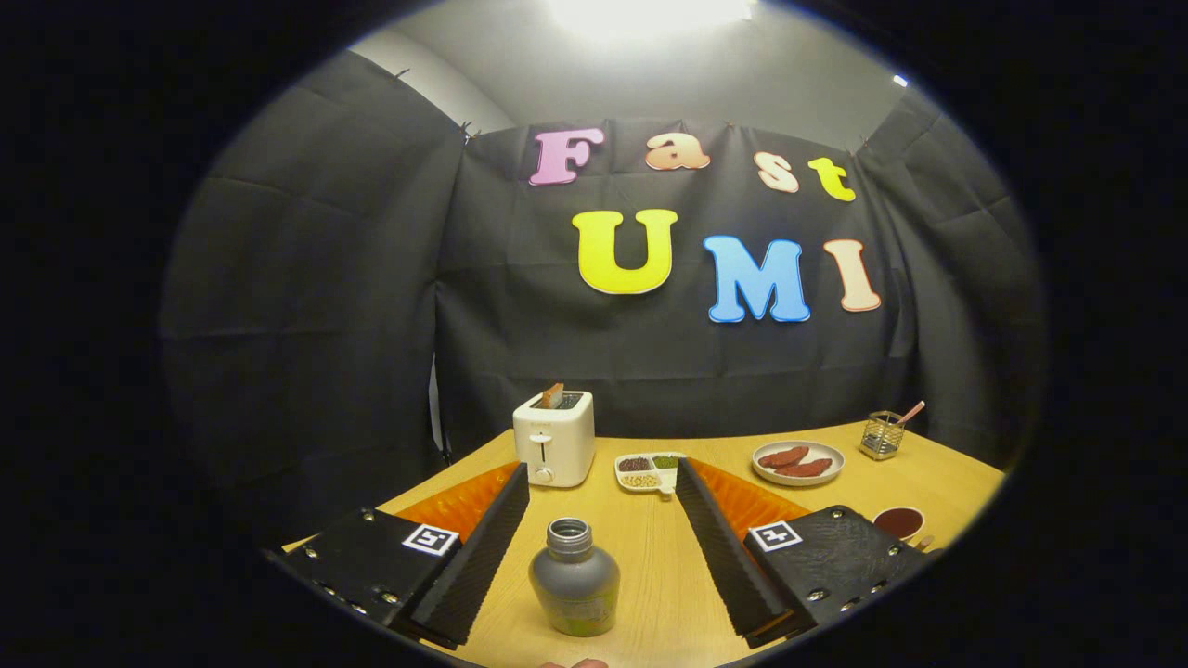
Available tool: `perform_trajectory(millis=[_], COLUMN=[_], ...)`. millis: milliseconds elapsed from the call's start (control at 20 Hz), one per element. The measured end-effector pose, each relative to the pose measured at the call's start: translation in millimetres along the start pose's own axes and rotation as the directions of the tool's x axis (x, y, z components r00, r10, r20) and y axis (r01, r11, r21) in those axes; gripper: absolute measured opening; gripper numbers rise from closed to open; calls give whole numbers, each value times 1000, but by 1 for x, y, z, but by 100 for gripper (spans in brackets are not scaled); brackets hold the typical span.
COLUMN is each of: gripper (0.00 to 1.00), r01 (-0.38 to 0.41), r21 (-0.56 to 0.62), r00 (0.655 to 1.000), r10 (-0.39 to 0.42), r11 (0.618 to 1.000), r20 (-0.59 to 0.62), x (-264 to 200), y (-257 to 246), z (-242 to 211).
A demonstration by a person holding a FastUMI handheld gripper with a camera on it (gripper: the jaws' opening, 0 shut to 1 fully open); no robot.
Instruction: Take the bottle from table, then pour the juice into the cup, finally place the bottle on the coaster
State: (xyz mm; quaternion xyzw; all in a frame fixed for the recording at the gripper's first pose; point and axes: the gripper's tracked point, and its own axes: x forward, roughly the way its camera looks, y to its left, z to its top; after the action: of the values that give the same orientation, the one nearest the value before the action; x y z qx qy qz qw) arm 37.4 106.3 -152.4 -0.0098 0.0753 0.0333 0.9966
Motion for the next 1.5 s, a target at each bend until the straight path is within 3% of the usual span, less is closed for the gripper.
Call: perform_trajectory(millis=[650, 1200, 1350, 1500], gripper=[98, 99, 95, 82], r01=[-9, -19, -24, -18], r21=[17, -30, -22, 6], r00=[987, 946, 942, 942], r10=[11, 8, 15, 19], r11=[1000, 999, 999, 1000], r20=[-163, -323, -336, -334], x=[20, 15, 12, 13], y=[19, 24, 25, 24], z=[-88, -147, -154, -154])
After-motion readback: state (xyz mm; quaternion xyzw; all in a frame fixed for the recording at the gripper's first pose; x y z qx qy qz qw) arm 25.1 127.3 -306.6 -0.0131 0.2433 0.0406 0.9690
